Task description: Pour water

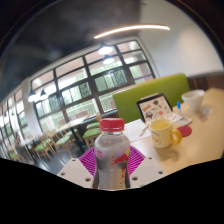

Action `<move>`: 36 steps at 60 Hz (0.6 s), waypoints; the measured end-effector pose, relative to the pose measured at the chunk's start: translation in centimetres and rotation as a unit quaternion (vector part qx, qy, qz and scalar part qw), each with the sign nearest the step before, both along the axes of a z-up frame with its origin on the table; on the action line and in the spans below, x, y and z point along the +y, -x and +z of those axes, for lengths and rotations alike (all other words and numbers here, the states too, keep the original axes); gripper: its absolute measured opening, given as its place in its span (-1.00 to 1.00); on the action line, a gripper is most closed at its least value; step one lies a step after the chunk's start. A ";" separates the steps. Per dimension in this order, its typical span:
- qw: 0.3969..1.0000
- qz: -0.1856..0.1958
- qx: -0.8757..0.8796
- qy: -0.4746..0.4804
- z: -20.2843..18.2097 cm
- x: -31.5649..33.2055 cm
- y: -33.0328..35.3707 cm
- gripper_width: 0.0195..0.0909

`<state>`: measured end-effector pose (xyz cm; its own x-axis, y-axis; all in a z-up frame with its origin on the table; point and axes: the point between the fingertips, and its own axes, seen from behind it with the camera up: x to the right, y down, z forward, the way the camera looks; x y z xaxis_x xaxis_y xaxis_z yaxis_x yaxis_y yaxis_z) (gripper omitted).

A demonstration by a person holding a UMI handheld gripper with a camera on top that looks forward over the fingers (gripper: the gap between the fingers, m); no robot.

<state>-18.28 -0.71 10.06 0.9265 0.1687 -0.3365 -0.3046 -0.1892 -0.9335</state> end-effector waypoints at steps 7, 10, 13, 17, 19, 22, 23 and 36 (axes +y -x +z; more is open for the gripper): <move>0.984 0.001 0.179 0.016 1.6 5.8 -0.8 -0.58; 0.963 -0.007 0.269 0.030 2.1 8.0 -1.9 -0.58; 0.929 -0.012 0.368 0.038 2.9 10.1 -3.0 -0.58; 0.864 -0.007 0.501 0.044 3.6 12.4 -4.6 -0.58; 0.825 -0.004 0.563 0.046 4.1 13.3 -5.4 -0.58; 0.766 -0.006 0.642 0.044 5.8 12.5 -5.5 -0.58; 0.747 -0.005 0.663 0.046 5.3 14.5 -6.2 -0.58; 0.609 -0.045 0.790 0.059 4.6 14.5 -8.7 -0.54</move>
